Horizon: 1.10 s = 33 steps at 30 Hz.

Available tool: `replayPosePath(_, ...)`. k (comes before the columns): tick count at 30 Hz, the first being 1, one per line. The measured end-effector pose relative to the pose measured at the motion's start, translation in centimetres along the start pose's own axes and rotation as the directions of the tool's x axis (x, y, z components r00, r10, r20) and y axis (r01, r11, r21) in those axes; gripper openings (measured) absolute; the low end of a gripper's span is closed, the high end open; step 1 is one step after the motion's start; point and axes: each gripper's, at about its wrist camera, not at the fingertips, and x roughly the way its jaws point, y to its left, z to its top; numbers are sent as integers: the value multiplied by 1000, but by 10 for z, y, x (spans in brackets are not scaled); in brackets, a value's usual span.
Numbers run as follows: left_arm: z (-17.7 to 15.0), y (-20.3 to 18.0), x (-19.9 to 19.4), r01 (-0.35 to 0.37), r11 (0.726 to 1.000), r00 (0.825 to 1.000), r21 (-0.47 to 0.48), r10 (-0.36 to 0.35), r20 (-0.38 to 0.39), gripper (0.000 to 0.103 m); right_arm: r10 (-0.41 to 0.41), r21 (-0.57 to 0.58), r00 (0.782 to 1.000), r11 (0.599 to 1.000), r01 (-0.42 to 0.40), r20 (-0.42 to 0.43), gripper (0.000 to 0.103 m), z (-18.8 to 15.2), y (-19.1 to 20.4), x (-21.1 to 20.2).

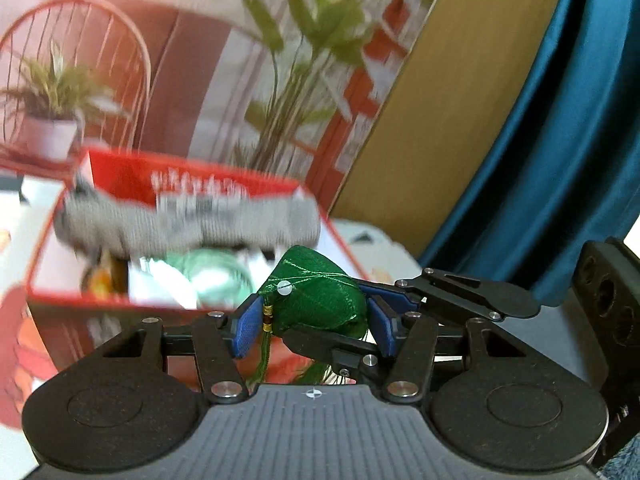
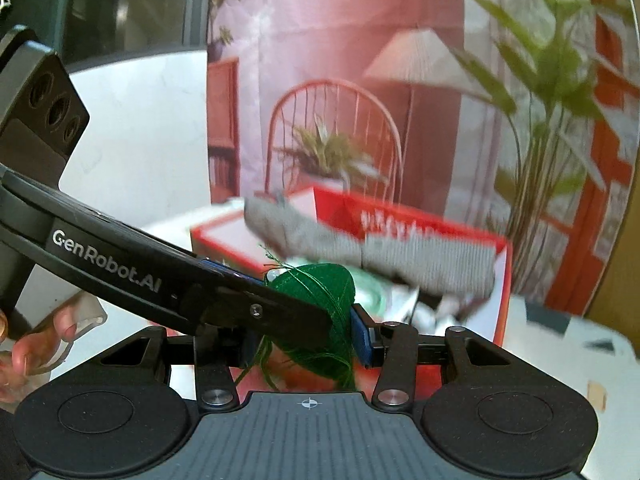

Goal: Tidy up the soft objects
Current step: 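Lift the green ornament with the left gripper and carry it over the box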

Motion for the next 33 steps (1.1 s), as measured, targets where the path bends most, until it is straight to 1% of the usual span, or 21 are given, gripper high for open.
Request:
replayPosePath(6,49,0,-16,-22,1000,994,11,21,105,59,-3,-66,997,998,8,76,42,58,-2,7)
replayPosePath(9,74,-4,-23,-50,998,987,47,42,153,59,-4,-93,993,996,15,120,42,86,-4,16)
replayPosePath(13,103,-8,-28,-85,992,978,92,66,199,59,-15,-137,985,990,39,172,42,117,-6,26)
replayPosePath(17,118,-7,-30,-94,988,973,126,65,221,59,-25,-139,976,989,56,216,42,137,-9,35)
replayPosePath(19,120,-4,-23,-94,987,976,131,65,208,59,-31,-140,974,988,64,226,43,138,-10,40)
replayPosePath(22,116,6,-8,-87,990,983,115,67,169,59,-38,-134,978,989,67,207,43,130,-13,51)
replayPosePath(29,88,34,24,-72,997,995,28,70,65,59,-40,-96,992,994,52,120,43,91,-22,80)
replayPosePath(33,72,43,41,-83,996,997,23,83,8,59,-39,-69,997,997,44,67,43,69,-24,93)
